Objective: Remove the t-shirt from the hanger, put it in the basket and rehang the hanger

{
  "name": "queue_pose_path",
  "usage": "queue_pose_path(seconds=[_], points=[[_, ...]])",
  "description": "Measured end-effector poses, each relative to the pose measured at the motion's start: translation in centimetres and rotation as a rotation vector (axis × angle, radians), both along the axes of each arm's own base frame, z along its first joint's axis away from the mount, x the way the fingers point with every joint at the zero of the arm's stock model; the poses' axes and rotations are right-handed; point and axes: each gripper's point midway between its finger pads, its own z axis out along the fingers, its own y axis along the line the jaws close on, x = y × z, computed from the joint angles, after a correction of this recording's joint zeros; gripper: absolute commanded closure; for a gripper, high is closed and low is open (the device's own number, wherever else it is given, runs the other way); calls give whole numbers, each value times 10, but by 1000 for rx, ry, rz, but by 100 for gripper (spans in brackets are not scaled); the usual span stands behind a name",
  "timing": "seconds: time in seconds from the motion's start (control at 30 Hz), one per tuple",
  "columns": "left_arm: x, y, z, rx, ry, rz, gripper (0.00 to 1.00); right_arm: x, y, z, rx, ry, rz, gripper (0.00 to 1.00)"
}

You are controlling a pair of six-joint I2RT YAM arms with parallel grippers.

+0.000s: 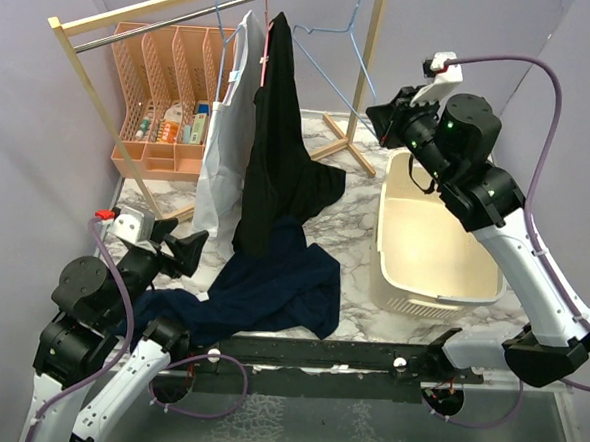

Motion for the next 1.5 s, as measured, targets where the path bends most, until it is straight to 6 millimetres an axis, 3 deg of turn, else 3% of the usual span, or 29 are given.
queue_pose_path(seconds=[0.17,0.33,0.6,0.67,0.77,0.83,0.93,1.13,1.37,1.5], points=[[6,0,-4,0,0,14,34,7,0,21,31,-71,-18,99],[15,-1,-19,10,20,30,34,29,9,36,19,-112,-44,99],[22,22,-24,-37,-28,172,34,69,23,3,-59,-63,-93,98],[20,30,-19,-68,-62,212,34,74,26,-2,-67,-54,-94,91],[20,38,-17,-105,-87,258,34,76,27,-6,-72,-45,-95,62],[23,39,-23,-108,-77,272,34,73,26,-7,-72,-48,-94,52],[30,38,-35,-97,-45,286,34,64,20,-13,-78,-40,-92,37],[40,35,-50,-73,2,300,34,25,4,-14,-72,-44,-35,18],[47,37,-61,-54,38,329,34,-60,0,-20,-26,-74,216,9],[49,37,-64,-49,51,333,34,-97,20,-57,-20,-9,422,0]])
